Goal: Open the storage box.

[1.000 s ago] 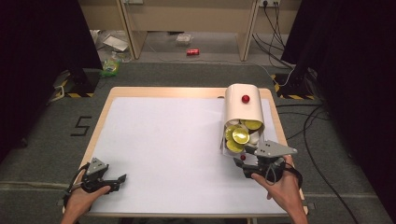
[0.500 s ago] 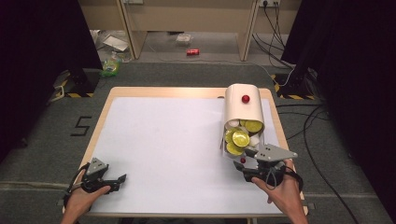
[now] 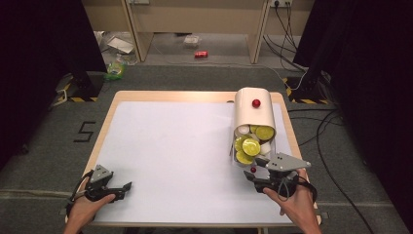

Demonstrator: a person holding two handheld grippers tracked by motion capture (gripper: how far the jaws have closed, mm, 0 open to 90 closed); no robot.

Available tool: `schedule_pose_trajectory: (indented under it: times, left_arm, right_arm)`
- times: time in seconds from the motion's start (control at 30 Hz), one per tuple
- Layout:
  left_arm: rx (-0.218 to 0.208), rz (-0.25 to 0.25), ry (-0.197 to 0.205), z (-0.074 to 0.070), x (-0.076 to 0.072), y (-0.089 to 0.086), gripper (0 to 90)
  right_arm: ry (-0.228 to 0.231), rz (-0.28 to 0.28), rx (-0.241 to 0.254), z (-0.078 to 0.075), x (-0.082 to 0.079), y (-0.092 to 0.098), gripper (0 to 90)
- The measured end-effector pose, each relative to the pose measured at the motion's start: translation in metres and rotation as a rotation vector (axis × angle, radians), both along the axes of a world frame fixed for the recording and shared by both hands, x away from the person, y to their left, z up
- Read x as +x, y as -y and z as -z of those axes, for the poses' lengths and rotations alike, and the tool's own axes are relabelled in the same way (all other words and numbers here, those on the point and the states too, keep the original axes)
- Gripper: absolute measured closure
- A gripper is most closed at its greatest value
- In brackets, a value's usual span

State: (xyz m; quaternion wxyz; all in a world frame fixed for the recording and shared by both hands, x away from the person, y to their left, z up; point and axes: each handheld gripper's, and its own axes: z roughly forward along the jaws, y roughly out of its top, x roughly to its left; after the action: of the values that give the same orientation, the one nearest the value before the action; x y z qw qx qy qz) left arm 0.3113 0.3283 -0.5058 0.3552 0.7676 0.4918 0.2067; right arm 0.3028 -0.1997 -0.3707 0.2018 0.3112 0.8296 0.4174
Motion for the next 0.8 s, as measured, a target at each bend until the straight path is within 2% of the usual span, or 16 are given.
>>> schedule_pose_trajectory:
  times: [0.8]
  left_arm:
    - [0.000,0.000,0.000,0.0000,0.0000,0.0000,13.2]
  right_arm:
    - [-0.005,0.000,-0.010,0.0019,-0.0068,0.0012,43.8]
